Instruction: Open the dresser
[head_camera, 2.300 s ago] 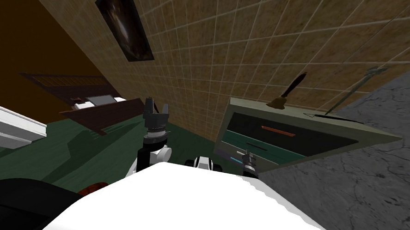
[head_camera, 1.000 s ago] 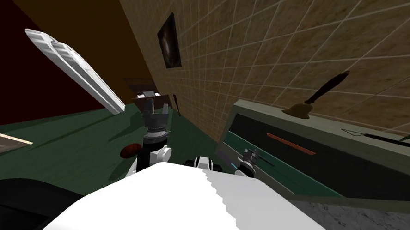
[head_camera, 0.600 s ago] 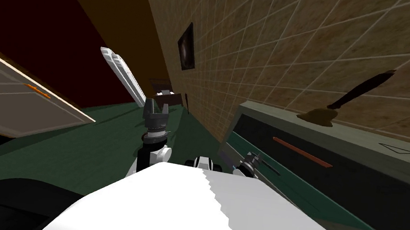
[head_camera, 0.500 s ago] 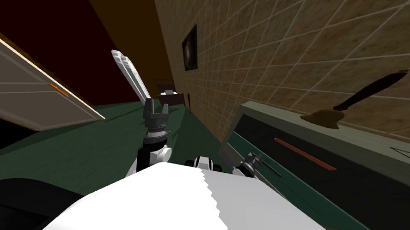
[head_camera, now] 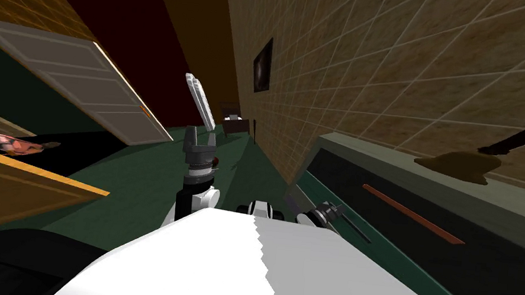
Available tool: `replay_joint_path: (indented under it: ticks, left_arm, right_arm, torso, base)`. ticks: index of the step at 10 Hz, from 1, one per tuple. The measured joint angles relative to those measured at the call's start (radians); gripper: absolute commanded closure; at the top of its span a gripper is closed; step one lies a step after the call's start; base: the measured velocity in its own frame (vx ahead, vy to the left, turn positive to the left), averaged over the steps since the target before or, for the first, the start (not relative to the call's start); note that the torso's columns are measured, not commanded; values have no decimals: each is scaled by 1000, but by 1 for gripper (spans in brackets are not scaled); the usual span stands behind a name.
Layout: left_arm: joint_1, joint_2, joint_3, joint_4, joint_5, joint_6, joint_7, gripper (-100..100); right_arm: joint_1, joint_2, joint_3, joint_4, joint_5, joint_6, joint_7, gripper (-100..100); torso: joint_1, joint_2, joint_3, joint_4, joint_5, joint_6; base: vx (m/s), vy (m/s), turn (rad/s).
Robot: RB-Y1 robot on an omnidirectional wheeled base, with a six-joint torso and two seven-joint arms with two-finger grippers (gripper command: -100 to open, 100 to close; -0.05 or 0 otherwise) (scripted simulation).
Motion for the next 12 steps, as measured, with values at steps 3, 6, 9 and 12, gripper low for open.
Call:
replay_joint_path:
  ticks: [3, 6, 9, 12]
  left_arm:
    - [0, 0, 0, 0, 0, 0, 0, 0]
    - [1, 0, 0, 0, 0, 0, 0, 0]
    - [1, 0, 0, 0, 0, 0, 0, 0]
    - [1, 0, 0, 0, 0, 0, 0, 0]
  right_arm:
    - [-18, 29, -12, 10, -90, 75, 55, -100]
    - [-14, 33, -16, -3, -141, 112, 87, 100]
    - [-7, 17, -2, 11, -67, 44, 28, 100]
    - [6, -4, 11, 8, 17, -31, -32, 100]
  torso:
    - [5, 7, 2, 0, 1, 5]
    - [6, 1, -1, -2, 2, 5]
    - [2, -2, -2, 0, 4, 2]
    - [-2, 4, 1, 4, 6, 3]
  base:
    - [-151, -67, 409]
    - [20, 3, -21]
    - [184, 82, -467]
    - [99, 66, -334]
